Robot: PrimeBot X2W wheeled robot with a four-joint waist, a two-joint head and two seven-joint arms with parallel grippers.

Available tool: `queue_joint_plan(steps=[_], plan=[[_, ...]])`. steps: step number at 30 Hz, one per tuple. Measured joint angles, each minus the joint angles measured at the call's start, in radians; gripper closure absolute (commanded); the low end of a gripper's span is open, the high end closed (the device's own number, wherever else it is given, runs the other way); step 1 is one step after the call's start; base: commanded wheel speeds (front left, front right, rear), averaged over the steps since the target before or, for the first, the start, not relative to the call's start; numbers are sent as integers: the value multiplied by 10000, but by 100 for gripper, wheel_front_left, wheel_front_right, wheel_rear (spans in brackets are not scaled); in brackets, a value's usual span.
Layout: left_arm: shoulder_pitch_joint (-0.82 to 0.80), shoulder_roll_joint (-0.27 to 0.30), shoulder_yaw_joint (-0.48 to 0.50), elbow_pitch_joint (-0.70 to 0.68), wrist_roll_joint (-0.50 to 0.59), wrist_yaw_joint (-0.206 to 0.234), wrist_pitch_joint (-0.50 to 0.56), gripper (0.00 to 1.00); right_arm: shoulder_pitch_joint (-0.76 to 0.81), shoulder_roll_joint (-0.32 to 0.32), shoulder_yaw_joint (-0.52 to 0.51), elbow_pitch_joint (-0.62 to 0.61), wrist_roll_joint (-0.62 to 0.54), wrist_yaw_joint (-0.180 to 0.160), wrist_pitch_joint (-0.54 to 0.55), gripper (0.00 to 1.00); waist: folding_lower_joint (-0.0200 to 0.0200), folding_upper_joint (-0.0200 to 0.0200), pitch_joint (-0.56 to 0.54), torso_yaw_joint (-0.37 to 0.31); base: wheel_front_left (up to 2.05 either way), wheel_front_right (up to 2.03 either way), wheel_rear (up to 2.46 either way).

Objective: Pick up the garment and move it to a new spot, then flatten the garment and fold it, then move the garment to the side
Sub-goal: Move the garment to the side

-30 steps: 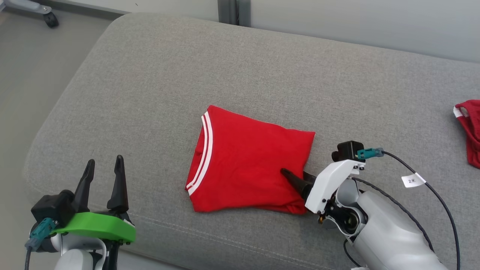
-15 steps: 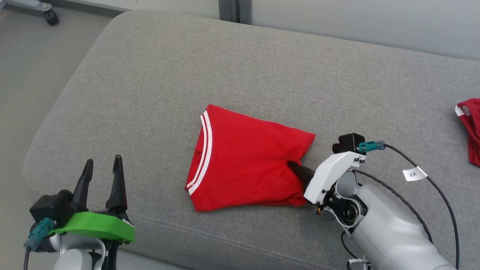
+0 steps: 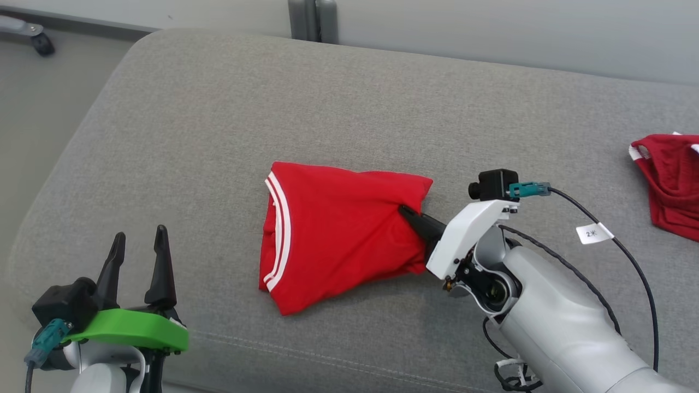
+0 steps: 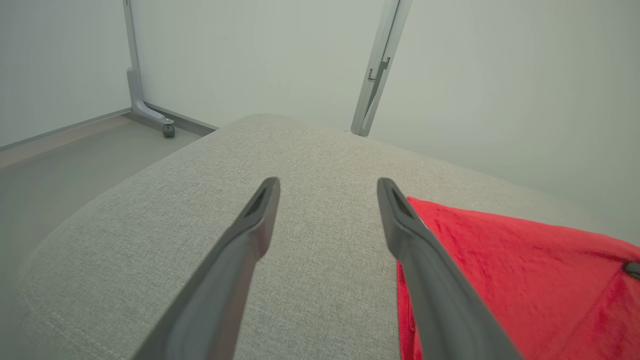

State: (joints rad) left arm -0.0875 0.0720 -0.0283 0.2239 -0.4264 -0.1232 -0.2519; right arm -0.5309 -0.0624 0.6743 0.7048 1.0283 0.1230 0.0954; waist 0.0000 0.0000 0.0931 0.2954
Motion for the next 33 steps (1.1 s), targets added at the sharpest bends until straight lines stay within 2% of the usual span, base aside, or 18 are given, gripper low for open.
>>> queue_joint_plan(steps=[16, 33], plan=[[75, 8, 174, -77, 0, 0, 0, 0, -411, -1005, 159, -823, 23, 0, -301, 100, 0, 0, -224, -1489, 0, 0, 0], [121, 2, 203, -238, 0, -2, 0, 0, -1383, -2817, 94, -1586, -428, 0, -500, 100, 0, 0, -130, -2849, 0, 0, 0]])
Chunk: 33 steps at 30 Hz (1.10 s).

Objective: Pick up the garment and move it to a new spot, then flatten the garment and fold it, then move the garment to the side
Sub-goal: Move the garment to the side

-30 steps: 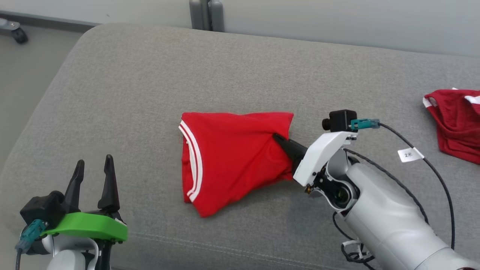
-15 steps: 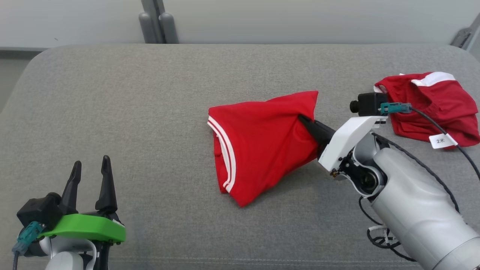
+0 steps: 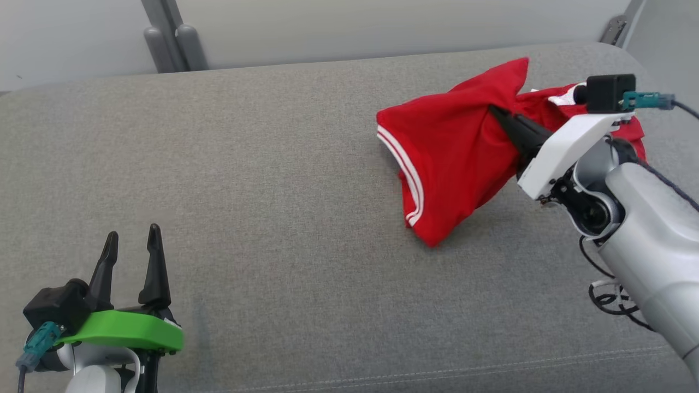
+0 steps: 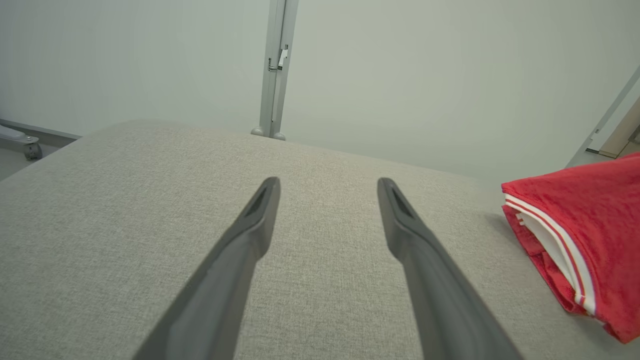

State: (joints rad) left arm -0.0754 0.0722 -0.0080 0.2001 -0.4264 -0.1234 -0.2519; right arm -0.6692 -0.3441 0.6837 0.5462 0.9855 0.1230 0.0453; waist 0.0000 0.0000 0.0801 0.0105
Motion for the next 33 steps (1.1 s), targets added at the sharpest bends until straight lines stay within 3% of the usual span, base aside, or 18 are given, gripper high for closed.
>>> queue_joint_plan(steps=[7, 24, 33], plan=[[-5, 17, -213, -140, 2, 0, 0, 0, -799, -940, -77, -324, -142, 0, 447, 100, 0, 0, 387, -304, 0, 0, 0], [-519, 276, -585, -301, -27, -12, 0, 0, -1838, -2031, -798, -167, 690, 2, 1279, 100, 0, 0, 1724, -215, 0, 0, 0], [-679, 518, -811, -341, -105, -12, 0, 0, -2329, -2798, -558, -84, 598, 2, 1985, 100, 0, 0, 2268, -70, 0, 0, 0]])
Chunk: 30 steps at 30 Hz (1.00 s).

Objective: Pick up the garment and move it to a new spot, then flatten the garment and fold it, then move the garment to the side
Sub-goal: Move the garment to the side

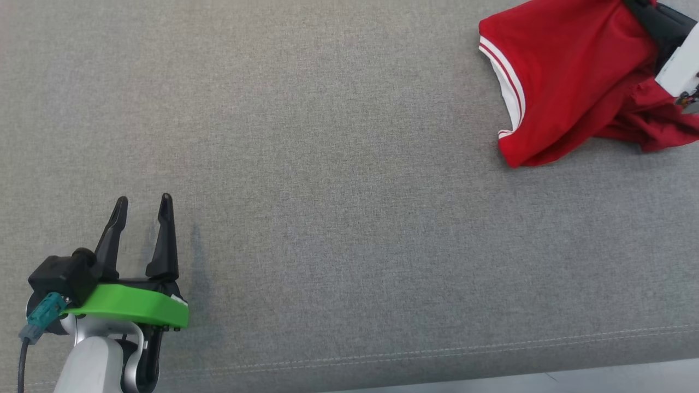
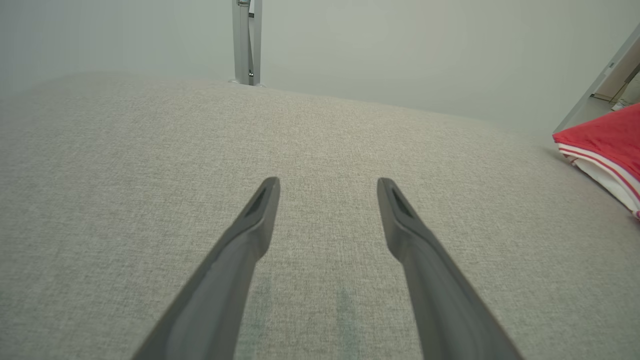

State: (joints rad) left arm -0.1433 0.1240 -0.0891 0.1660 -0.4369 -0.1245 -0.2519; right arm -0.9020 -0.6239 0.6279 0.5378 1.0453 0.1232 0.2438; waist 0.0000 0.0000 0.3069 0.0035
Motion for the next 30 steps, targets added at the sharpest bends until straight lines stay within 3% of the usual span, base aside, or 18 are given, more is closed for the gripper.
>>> queue_joint_plan(steps=[6, 16, 23, 24, 25, 27, 28, 30], plan=[[-215, 86, -82, -59, -90, -2, 0, 0, -202, -980, -96, 92, -151, 0, 50, 100, 0, 0, 469, 129, 0, 0, 0], [-396, 276, 56, -159, -337, -2, 0, 0, -176, -1335, -399, 823, -408, -4, -265, 100, 0, 0, 1121, 277, 0, 0, 0], [-574, 483, 84, -234, -366, -2, 0, 0, -178, -1473, -1220, 1406, -58, -477, -1032, 100, 0, 0, 1657, 325, 0, 0, 0], [-609, 487, 94, -242, -372, -2, 0, 0, -178, -1461, -1258, 1482, -36, -543, -1080, 87, 0, 0, 1722, 333, 0, 0, 0], [-643, 489, 102, -244, -382, -2, 0, 0, -175, -1432, -1246, 1534, -33, -550, -1126, 81, 0, 0, 1781, 338, 0, 0, 0], [-686, 493, 109, -253, -418, -2, 0, 0, -153, -1289, -1189, 1632, -35, -644, -1158, 52, 0, 0, 1888, 353, 0, 0, 0], [-686, 493, 109, -253, -418, -2, 0, 0, -153, -1289, -1189, 1632, -35, -644, -1158, 0, 0, 0, 1888, 353, 0, 0, 0], [-716, 499, 111, -253, -426, -2, 0, 0, -110, -1057, -1164, 1747, -35, -784, -1287, 0, 0, 0, 1976, 364, 0, 0, 0]])
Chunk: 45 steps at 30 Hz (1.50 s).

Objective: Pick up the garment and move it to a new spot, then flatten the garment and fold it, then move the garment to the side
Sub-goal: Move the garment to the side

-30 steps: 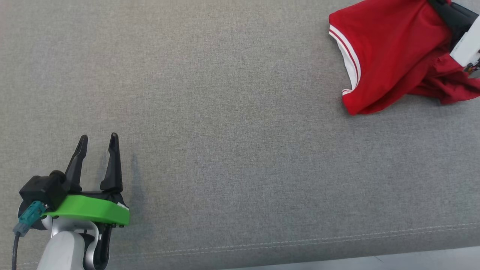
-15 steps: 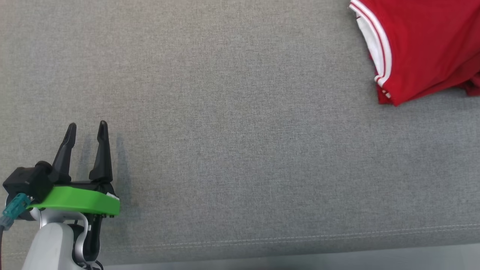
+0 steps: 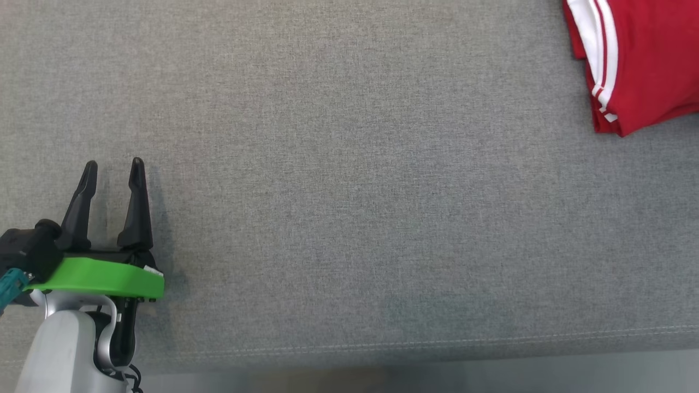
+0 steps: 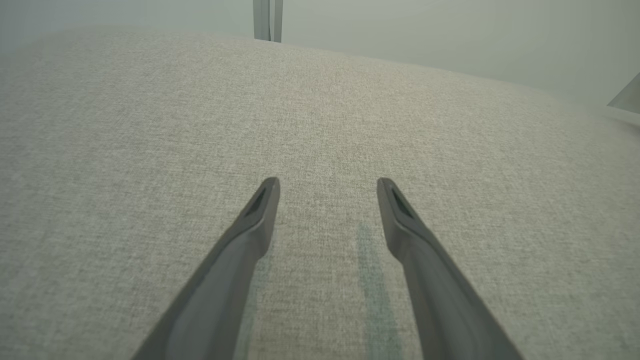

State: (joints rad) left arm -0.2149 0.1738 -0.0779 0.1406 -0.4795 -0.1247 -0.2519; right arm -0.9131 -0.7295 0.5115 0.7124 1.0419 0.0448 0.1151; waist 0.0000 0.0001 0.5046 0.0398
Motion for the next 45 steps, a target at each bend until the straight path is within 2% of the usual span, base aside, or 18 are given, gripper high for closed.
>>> queue_joint_plan(steps=[2, 8, 11, 21, 28, 32, 35, 40, 45], plan=[[-72, 6, -25, -2, 0, 0, 0, 0, 84, 167, 61, 207, 0, -136, -4, 0, 0, 0, 77, 14, 0, 0, 0], [-197, 35, -29, 44, 0, 0, 0, 0, 519, 422, 2, 1183, -13, -1103, -228, 0, 0, 0, 138, 54, 0, 0, 0], [-203, 35, 10, 117, -2, 0, 0, 0, 547, 633, -174, 1475, -10, -1430, -552, 0, 0, 0, 48, 47, 0, 0, 0], [-205, -71, -81, 316, -23, 0, 0, 0, 605, 1018, -698, 1680, -12, -1434, -2433, 0, 0, 0, -488, -46, 0, 0, 0], [-205, -236, -33, 468, -90, 0, 0, 0, 943, 1137, -514, 1611, -433, -1407, -3634, 0, 0, 0, -1109, -122, 0, 0, 0], [-203, -274, 192, 510, -86, 0, 0, 0, 1044, 1273, -88, 1007, -1116, -1164, -3710, 0, 0, 0, -1680, -204, 0, 0, 0], [-199, -272, 259, 512, -67, 0, 0, 0, 1169, 1499, 52, 508, -1396, -1147, -3712, 0, 0, 0, -2047, -273, 0, 0, 0], [-125, -268, 324, 537, 88, 0, 0, 0, 1648, 1827, 242, -217, -1864, -895, -3710, 0, 0, 0, -2681, -418, 0, 0, 0], [391, -274, 462, 637, 96, 0, 0, 0, 2094, 2125, 6, -1465, -2474, -882, -3699, 0, 0, 0, -3316, -600, 0, 0, 0]])
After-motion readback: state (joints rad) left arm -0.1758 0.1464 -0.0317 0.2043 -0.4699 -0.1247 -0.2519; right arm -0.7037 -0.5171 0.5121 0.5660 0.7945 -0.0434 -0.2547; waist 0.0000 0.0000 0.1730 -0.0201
